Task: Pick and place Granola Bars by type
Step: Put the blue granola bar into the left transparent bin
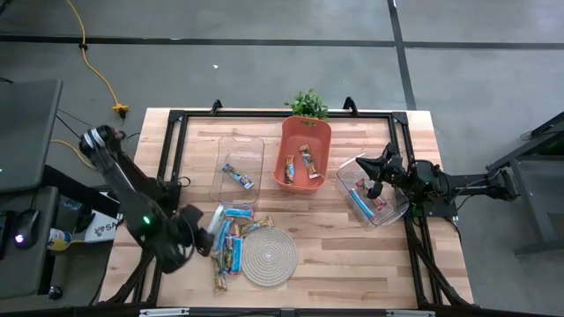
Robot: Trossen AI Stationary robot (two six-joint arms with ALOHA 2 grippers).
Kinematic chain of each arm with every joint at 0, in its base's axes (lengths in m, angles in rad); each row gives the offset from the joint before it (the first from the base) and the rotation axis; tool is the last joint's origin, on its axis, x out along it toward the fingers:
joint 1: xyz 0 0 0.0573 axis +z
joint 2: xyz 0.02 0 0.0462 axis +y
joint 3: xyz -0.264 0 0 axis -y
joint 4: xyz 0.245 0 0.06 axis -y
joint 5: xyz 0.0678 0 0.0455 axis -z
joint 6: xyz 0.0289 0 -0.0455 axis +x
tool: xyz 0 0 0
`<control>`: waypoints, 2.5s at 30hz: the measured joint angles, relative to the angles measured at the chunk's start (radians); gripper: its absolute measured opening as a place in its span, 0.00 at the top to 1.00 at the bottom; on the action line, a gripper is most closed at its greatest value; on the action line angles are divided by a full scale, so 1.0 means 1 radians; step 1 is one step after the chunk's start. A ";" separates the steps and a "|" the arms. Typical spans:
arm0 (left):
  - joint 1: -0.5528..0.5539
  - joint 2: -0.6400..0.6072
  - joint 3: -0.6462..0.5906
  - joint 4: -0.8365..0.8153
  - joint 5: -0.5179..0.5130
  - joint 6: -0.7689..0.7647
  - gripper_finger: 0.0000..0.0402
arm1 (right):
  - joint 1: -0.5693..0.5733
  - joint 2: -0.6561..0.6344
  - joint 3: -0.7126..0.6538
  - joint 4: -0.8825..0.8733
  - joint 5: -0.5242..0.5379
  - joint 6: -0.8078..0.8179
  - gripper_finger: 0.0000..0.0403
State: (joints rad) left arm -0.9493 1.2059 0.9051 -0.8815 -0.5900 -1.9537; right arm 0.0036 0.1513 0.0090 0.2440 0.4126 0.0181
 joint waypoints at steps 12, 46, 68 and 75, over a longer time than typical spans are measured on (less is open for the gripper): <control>0.000 -0.467 0.000 0.351 -0.305 0.876 0.89 | 0.000 0.000 0.000 0.000 0.000 0.000 1.00; 0.000 -0.798 0.000 0.732 -0.617 1.782 0.89 | 0.000 0.000 0.000 0.000 0.000 0.000 1.00; 0.001 -0.761 0.001 -0.106 -0.797 0.794 0.89 | 0.000 0.000 0.000 0.000 0.000 0.000 1.00; 0.001 -0.679 0.001 0.029 -0.715 0.887 0.89 | 0.000 0.000 0.000 0.000 0.000 0.000 1.00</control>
State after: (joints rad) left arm -0.9482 0.5266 0.9058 -0.8528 -1.3053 -1.0663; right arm 0.0034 0.1509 0.0087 0.2440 0.4126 0.0181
